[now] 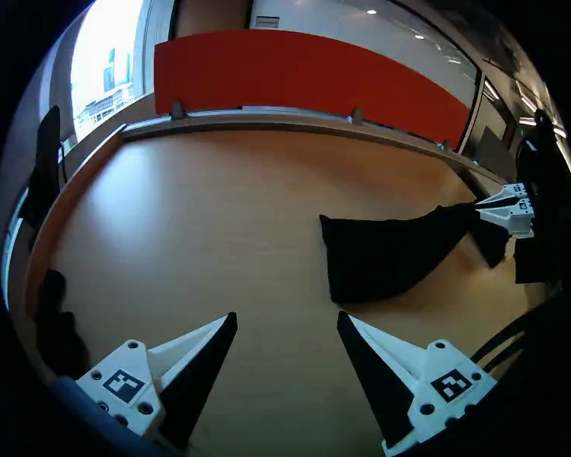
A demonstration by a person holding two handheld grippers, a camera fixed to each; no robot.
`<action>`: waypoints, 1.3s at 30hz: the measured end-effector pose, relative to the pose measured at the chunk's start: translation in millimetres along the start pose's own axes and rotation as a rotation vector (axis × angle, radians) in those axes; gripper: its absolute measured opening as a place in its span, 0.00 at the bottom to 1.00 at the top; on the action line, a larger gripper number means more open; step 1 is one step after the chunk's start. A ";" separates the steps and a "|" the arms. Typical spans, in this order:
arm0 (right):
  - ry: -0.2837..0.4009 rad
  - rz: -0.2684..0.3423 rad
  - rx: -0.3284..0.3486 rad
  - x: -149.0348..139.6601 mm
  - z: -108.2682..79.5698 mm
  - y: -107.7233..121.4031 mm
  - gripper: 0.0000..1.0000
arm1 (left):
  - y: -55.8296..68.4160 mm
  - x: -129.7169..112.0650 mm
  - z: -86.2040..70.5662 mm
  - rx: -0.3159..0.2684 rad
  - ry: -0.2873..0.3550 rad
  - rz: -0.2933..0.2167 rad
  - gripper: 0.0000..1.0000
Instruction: Fold towel
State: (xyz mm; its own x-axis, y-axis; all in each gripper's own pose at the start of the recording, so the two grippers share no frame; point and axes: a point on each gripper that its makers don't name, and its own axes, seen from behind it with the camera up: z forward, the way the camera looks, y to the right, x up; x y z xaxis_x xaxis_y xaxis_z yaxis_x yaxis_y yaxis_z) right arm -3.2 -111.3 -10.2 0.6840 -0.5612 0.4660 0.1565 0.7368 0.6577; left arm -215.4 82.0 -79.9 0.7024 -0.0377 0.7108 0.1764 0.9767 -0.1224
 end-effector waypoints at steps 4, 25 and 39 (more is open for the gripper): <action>0.007 -0.032 0.008 8.3 3.4 -2.8 0.04 | 1.7 0.6 -1.9 0.000 0.004 0.001 0.98; 0.044 -0.253 0.170 75.2 51.6 -70.2 0.04 | 1.8 9.0 -25.5 0.014 0.048 -0.039 0.98; -0.006 -0.462 0.318 93.8 98.7 -136.5 0.04 | -17.7 -10.0 -48.9 0.052 0.066 -0.157 0.98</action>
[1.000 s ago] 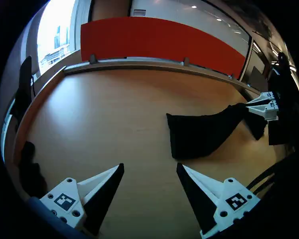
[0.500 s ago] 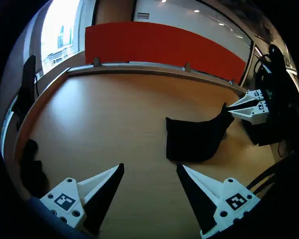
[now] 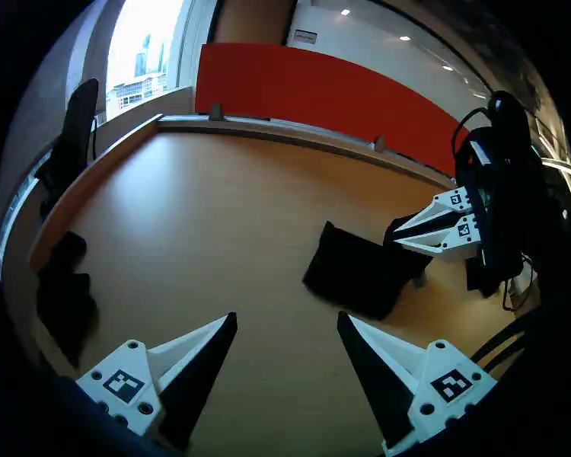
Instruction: Fold towel
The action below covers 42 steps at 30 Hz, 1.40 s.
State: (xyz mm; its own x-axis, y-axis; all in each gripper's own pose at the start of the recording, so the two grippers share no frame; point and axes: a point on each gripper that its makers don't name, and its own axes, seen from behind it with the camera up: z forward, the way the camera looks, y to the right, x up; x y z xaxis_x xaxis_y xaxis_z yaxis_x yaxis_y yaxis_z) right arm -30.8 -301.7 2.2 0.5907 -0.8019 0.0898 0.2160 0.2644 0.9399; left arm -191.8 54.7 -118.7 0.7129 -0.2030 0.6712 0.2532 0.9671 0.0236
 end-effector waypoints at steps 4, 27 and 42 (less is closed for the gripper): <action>-0.011 -0.035 0.030 9.9 13.4 -4.3 0.04 | -3.1 -6.1 -2.1 0.006 -0.003 -0.016 0.98; -0.069 -0.093 0.179 22.3 81.5 -44.4 0.04 | -26.1 -23.6 -11.1 0.049 -0.003 -0.088 0.98; -0.018 -0.049 0.139 31.0 79.7 -31.6 0.42 | -25.7 -25.9 -7.9 0.047 -0.010 -0.092 0.98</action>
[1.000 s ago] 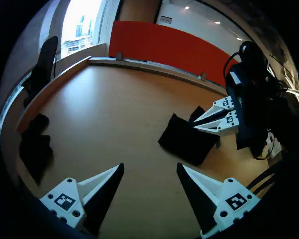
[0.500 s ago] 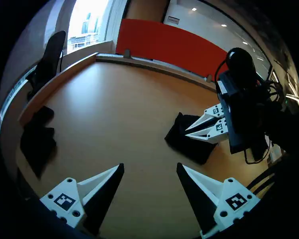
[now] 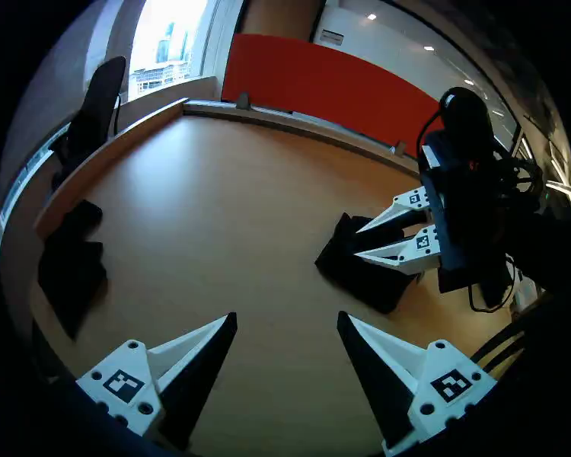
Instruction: Fold towel
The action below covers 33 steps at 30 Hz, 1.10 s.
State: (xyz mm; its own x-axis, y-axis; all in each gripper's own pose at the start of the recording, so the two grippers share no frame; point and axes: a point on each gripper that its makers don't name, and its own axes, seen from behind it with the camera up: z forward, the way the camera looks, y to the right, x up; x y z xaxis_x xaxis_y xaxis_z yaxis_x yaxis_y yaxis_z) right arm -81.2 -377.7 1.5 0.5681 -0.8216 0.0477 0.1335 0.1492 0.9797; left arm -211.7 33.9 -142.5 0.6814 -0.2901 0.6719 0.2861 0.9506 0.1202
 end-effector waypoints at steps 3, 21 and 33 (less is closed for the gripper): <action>0.024 0.022 -0.014 4.0 -4.8 3.4 0.62 | -0.4 -0.1 -0.2 0.001 0.001 -0.003 0.98; 0.155 0.245 -0.133 -2.7 -59.1 20.9 0.88 | 2.6 -1.2 -0.2 -0.003 0.006 -0.013 0.98; 0.126 0.292 -0.178 -39.8 -81.3 7.5 0.88 | 8.9 -2.8 -1.8 -0.012 0.005 -0.003 0.98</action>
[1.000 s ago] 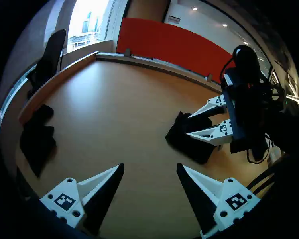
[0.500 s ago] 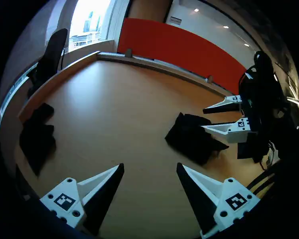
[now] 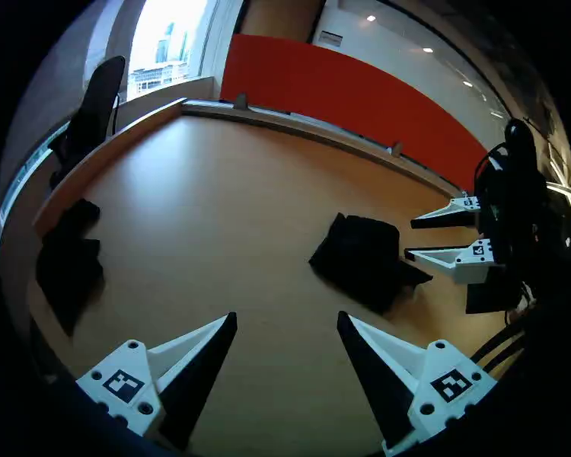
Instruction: Fold towel
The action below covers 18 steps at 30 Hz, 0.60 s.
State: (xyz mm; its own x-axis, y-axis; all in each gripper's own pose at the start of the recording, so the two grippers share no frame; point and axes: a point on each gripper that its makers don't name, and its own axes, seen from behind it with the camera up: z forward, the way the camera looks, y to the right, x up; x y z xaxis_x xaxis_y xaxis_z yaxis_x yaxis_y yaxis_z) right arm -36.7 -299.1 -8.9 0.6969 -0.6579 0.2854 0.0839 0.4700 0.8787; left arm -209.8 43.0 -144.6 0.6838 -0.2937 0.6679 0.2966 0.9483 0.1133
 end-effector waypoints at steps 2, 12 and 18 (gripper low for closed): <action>-0.007 0.006 -0.005 -7.2 -3.9 -1.7 0.88 | 0.9 -0.4 -0.4 -0.001 -0.001 0.002 0.98; -0.037 0.037 -0.031 -37.0 -20.9 -4.9 0.88 | 5.5 -2.4 -2.9 -0.010 -0.003 0.012 0.98; -0.048 0.043 -0.035 -47.2 -27.4 -8.0 0.88 | 9.2 -3.3 -3.5 -0.017 -0.005 0.018 0.98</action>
State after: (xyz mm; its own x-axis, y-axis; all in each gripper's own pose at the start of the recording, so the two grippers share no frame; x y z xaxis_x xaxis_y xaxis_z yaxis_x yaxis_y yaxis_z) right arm -50.8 -255.7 -39.8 0.6652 -0.6639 0.3416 0.0798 0.5181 0.8516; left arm -207.0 52.2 -148.4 0.6860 -0.2764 0.6731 0.2958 0.9511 0.0891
